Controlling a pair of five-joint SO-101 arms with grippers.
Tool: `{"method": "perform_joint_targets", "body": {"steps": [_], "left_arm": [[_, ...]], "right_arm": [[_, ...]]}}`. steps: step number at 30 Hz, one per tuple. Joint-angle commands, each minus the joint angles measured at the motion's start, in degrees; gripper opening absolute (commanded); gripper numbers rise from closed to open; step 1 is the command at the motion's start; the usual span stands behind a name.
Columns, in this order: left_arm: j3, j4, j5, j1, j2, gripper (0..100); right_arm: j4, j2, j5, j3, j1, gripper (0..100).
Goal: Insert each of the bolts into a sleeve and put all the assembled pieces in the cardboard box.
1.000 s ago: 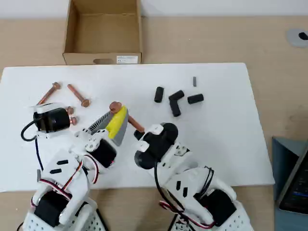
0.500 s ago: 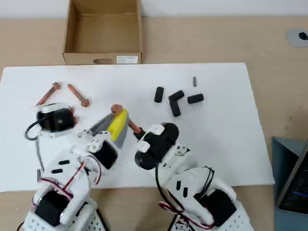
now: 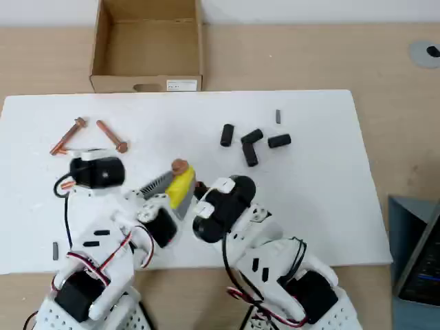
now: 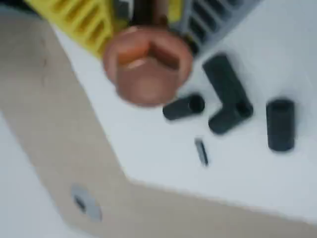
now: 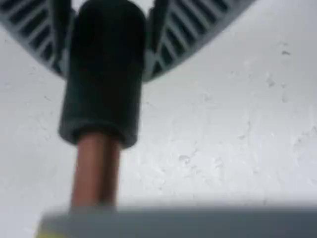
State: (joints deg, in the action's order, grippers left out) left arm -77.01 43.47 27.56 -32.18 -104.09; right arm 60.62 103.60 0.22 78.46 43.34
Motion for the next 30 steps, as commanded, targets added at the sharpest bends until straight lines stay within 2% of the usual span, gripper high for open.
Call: {"method": "perform_joint_targets", "body": {"steps": [1,7,14,20,24,30], "left_arm": [[0.4,3.1,0.1,-3.1,-0.4,0],[0.4,8.3,-3.7,-3.6,-0.4,1],[1.6,10.7,-4.7,-3.4,-0.3,21],[3.7,13.4,-4.7,-3.3,-0.3,20],[7.3,13.3,-4.9,0.4,-0.2,20],[11.2,13.3,-10.1,6.5,-0.2,20]], "right_arm": [[-1.7,6.5,1.8,-2.9,-0.7,0.9],[-1.7,6.5,1.9,-3.8,-0.7,0.9],[-1.7,6.5,1.9,-3.8,-0.7,0.9],[-1.7,6.5,1.9,-3.8,-0.8,0.9],[-1.7,6.5,1.9,-3.8,-0.9,0.9],[-1.5,6.5,1.7,-3.8,-1.0,0.9]]}}
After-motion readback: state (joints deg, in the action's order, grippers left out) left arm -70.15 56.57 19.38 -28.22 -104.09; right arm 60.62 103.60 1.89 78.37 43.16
